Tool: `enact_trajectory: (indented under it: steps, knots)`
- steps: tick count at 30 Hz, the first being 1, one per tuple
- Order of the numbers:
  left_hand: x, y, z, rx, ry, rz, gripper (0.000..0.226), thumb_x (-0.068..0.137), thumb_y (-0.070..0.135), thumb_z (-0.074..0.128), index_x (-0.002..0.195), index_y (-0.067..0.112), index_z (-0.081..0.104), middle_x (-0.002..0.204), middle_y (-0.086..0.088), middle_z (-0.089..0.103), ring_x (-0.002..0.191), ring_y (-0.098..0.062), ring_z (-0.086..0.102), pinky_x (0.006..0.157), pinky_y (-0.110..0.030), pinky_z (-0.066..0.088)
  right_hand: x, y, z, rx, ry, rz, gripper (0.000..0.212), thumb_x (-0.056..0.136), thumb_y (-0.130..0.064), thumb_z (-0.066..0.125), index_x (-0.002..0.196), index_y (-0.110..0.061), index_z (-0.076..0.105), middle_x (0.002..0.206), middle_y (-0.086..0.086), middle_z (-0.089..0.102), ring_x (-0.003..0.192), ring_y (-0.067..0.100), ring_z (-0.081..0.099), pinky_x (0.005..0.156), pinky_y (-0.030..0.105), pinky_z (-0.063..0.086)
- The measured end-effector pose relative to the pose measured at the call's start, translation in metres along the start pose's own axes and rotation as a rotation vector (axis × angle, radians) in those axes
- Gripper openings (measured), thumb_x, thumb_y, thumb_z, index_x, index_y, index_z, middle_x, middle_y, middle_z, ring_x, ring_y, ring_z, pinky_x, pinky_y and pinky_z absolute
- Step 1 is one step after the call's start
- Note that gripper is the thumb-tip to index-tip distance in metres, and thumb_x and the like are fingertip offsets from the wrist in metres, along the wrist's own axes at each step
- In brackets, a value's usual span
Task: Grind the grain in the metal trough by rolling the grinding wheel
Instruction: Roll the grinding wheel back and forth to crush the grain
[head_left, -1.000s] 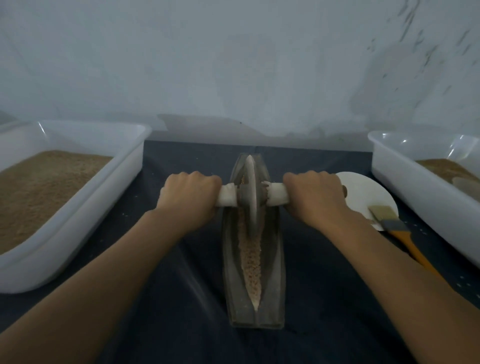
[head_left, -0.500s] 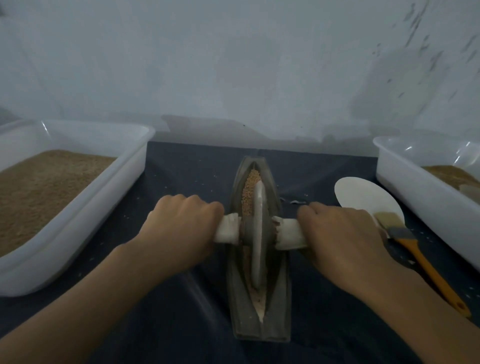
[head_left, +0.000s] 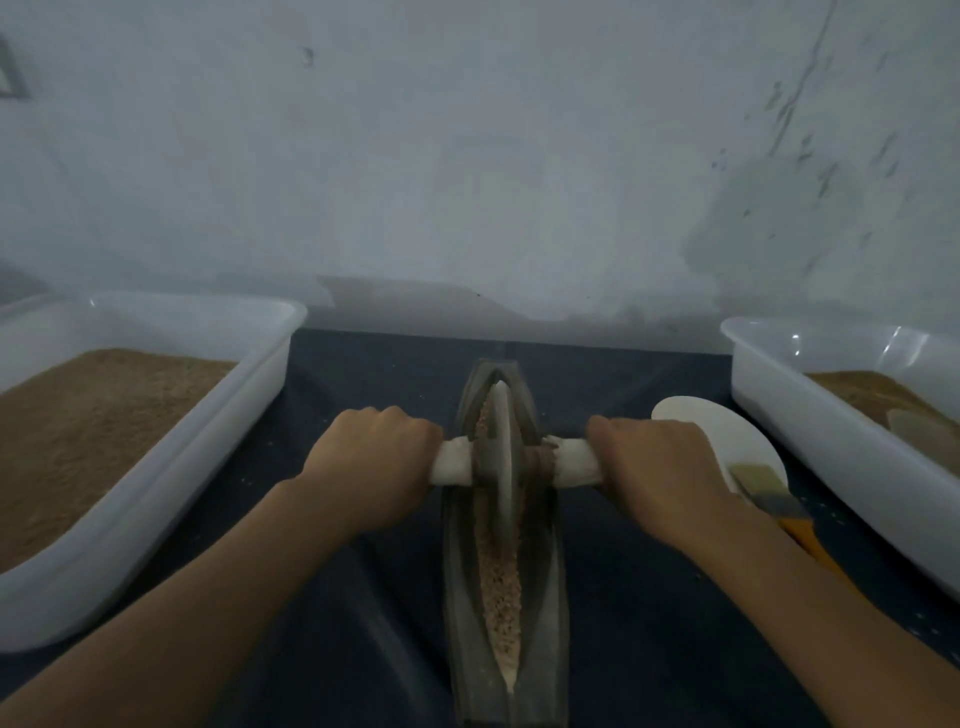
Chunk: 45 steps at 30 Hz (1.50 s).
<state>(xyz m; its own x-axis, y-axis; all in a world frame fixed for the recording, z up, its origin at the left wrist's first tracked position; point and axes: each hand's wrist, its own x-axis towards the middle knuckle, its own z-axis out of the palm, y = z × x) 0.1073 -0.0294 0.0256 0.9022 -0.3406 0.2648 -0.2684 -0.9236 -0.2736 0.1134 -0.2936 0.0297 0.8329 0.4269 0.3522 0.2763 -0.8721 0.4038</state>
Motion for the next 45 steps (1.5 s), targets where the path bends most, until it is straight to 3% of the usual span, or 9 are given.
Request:
enact_trajectory:
  steps: [3, 8, 11, 15, 20, 26, 33, 39, 45]
  knots:
    - [-0.003, 0.002, -0.006, 0.034, -0.001, 0.026, 0.025, 0.079, 0.04, 0.058, 0.076, 0.032, 0.034, 0.064, 0.009, 0.028, 0.058, -0.018, 0.035, 0.055, -0.031, 0.029, -0.016, 0.006, 0.001, -0.03, -0.021, 0.016, 0.032, 0.069, -0.035, 0.072, 0.079, -0.025, 0.043, 0.069, -0.004, 0.06, 0.054, 0.02, 0.056, 0.044, 0.029, 0.01]
    - [-0.002, 0.005, -0.008, 0.076, 0.028, 0.034, 0.025, 0.08, 0.038, 0.058, 0.079, 0.031, 0.034, 0.067, 0.008, 0.033, 0.06, -0.018, 0.037, 0.055, -0.031, 0.028, -0.019, 0.0, 0.002, 0.123, -0.007, 0.03, 0.036, 0.073, -0.052, 0.065, 0.091, -0.027, 0.046, 0.088, -0.007, 0.061, 0.072, 0.017, 0.059, 0.052, 0.03, 0.025]
    - [0.005, 0.004, -0.005, 0.057, 0.021, 0.019, 0.024, 0.08, 0.04, 0.058, 0.079, 0.032, 0.035, 0.068, 0.009, 0.034, 0.061, -0.017, 0.038, 0.056, -0.03, 0.028, -0.011, -0.005, 0.01, 0.175, 0.014, 0.053, 0.044, 0.065, -0.059, 0.067, 0.081, -0.03, 0.038, 0.077, -0.009, 0.058, 0.064, 0.015, 0.056, 0.048, 0.029, 0.024]
    - [0.015, 0.001, 0.0, 0.041, 0.014, -0.005, 0.021, 0.079, 0.04, 0.057, 0.077, 0.032, 0.038, 0.065, 0.009, 0.031, 0.061, -0.017, 0.04, 0.056, -0.031, 0.029, 0.005, -0.007, 0.02, 0.095, 0.067, 0.045, 0.05, 0.062, -0.05, 0.073, 0.075, -0.03, 0.029, 0.058, -0.005, 0.055, 0.047, 0.016, 0.05, 0.044, 0.025, 0.011]
    - [0.028, 0.002, -0.001, 0.048, 0.024, -0.046, 0.021, 0.08, 0.037, 0.06, 0.08, 0.029, 0.04, 0.069, 0.007, 0.039, 0.063, -0.02, 0.046, 0.058, -0.032, 0.033, 0.022, -0.007, 0.019, 0.111, 0.073, 0.112, 0.023, 0.077, -0.044, 0.064, 0.079, -0.028, 0.048, 0.072, -0.002, 0.06, 0.061, 0.022, 0.056, 0.049, 0.028, 0.022]
    - [-0.01, 0.009, -0.01, 0.019, -0.002, -0.026, 0.029, 0.08, 0.04, 0.06, 0.079, 0.032, 0.032, 0.063, 0.009, 0.027, 0.057, -0.016, 0.034, 0.056, -0.031, 0.029, -0.005, -0.018, -0.011, 0.085, 0.007, 0.036, 0.03, 0.073, -0.03, 0.074, 0.096, -0.023, 0.056, 0.093, -0.003, 0.058, 0.076, 0.016, 0.057, 0.056, 0.027, 0.027]
    - [-0.05, 0.017, -0.027, 0.069, 0.131, 0.082, 0.049, 0.062, 0.042, 0.072, 0.072, 0.034, 0.024, 0.056, 0.011, 0.034, 0.049, -0.01, 0.03, 0.046, -0.025, 0.011, -0.057, -0.025, -0.039, 0.205, 0.131, -0.004, 0.06, 0.02, -0.027, 0.093, 0.062, -0.019, 0.051, 0.047, -0.002, 0.049, 0.033, 0.015, 0.041, 0.042, 0.018, 0.015]
    - [-0.011, 0.011, -0.007, 0.055, 0.111, -0.021, 0.035, 0.073, 0.04, 0.064, 0.074, 0.031, 0.031, 0.061, 0.009, 0.039, 0.052, -0.016, 0.038, 0.05, -0.028, 0.024, -0.011, -0.022, -0.009, 0.069, -0.01, 0.096, 0.021, 0.077, -0.033, 0.068, 0.084, -0.026, 0.051, 0.072, -0.004, 0.061, 0.057, 0.016, 0.053, 0.051, 0.028, 0.03]
    - [0.019, 0.004, 0.007, -0.042, 0.089, -0.112, 0.017, 0.081, 0.036, 0.059, 0.08, 0.027, 0.045, 0.078, 0.0, 0.059, 0.067, -0.026, 0.055, 0.057, -0.033, 0.031, 0.031, -0.017, -0.001, 0.027, 0.088, 0.065, 0.016, 0.076, -0.024, 0.067, 0.077, -0.018, 0.052, 0.067, 0.002, 0.06, 0.052, 0.023, 0.036, 0.049, 0.029, 0.019]
